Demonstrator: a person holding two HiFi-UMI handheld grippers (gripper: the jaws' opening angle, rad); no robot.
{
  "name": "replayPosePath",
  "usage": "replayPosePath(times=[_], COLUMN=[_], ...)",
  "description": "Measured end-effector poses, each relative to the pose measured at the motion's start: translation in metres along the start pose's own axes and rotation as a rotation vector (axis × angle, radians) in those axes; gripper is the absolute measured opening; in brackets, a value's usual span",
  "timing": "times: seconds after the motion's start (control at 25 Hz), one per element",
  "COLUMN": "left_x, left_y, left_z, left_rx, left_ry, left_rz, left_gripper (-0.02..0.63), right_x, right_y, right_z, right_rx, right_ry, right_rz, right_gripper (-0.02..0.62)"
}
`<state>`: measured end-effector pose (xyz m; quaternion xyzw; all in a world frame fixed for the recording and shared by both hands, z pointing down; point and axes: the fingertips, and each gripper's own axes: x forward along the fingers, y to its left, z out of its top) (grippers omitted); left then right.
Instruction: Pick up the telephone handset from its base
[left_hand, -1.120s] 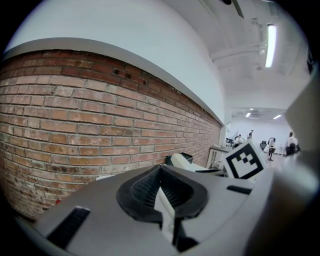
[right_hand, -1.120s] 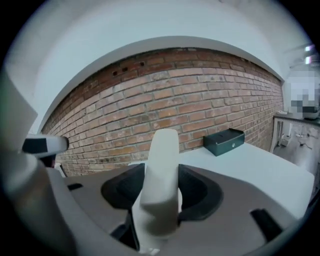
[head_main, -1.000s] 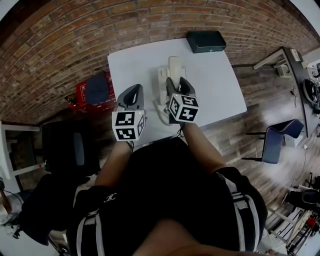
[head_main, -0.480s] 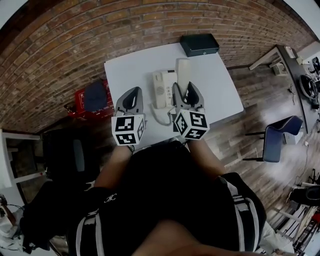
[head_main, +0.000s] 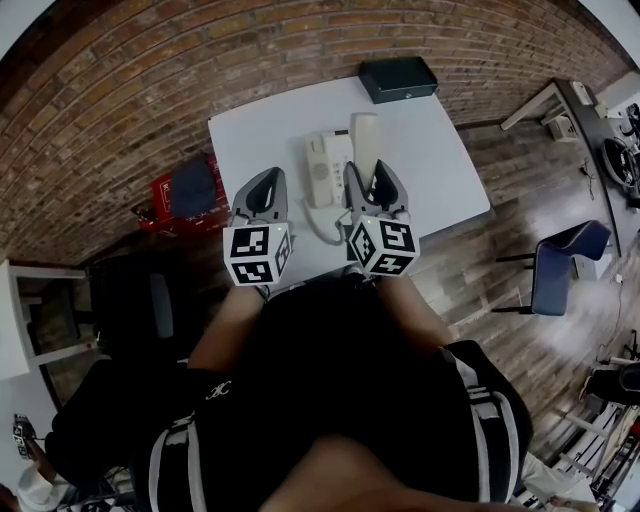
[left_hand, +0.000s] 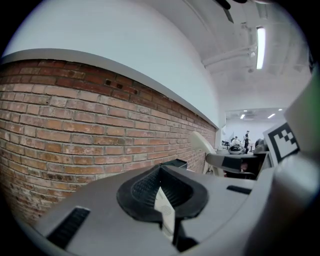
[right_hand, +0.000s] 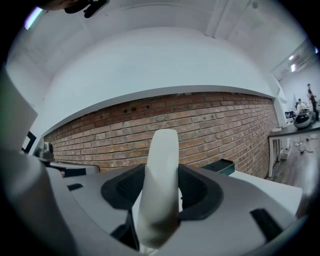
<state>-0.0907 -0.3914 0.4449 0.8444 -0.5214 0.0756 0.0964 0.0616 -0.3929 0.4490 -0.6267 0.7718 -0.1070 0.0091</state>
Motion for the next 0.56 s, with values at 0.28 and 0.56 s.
replayPosePath(times=[0.28,0.56], left_x=[-0.004,-0.006], left_y=[-0.001,-0.006], left_z=[0.001,-0.002], left_rx=[-0.002,0.001], left_ry=[-0.01,-0.012], left_rz=[-0.003,-0.011], left_gripper=[0.0,0.0], right_x=[-0.003,-0.004], right_y=[0.007,0.015], right_z=[-0.001,-0.005], right_rx=[0.006,0.004], right_ry=[0.001,0.007], right_rz=[0.017,0.043], right_gripper=[0.196,0.196])
